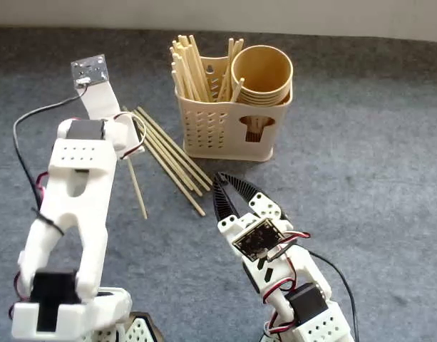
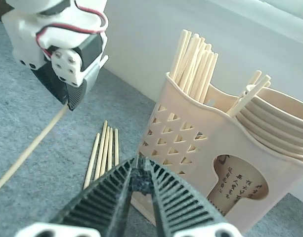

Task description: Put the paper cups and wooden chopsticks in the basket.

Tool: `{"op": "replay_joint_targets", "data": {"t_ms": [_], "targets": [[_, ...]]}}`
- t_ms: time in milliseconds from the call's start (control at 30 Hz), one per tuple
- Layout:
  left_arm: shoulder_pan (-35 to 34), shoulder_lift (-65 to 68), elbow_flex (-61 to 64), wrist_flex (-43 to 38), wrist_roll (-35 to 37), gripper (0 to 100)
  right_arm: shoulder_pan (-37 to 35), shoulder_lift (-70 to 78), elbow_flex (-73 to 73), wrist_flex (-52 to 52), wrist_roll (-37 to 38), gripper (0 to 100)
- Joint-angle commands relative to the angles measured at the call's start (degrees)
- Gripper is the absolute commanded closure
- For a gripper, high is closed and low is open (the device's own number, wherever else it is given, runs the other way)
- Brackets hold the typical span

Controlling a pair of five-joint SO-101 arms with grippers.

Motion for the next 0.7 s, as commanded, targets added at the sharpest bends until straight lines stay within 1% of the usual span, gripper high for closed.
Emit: {"op": "replay_joint_targets", "data": {"t_ms": [0, 200, 433, 533, 667], "targets": [[0.40, -10.07, 2.95, -3.69, 0.26, 100, 0.31, -0.57, 5.58, 0.22, 0.53, 99.2], [0.66, -18.24, 3.38, -4.22, 0.26, 100, 0.31, -0.57, 5.58, 0.22, 0.44, 99.2], [5.76, -26.42, 2.95, -4.22, 0.26, 100, 0.31, -0.57, 5.58, 0.22, 0.44, 99.2], [7.78, -30.11, 2.95, -5.89, -0.09, 100, 0.31, -0.57, 5.58, 0.22, 0.44, 99.2], [10.42, -33.89, 2.95, -8.44, -5.19, 100, 0.31, -0.57, 5.58, 0.22, 0.35, 99.2]]}}
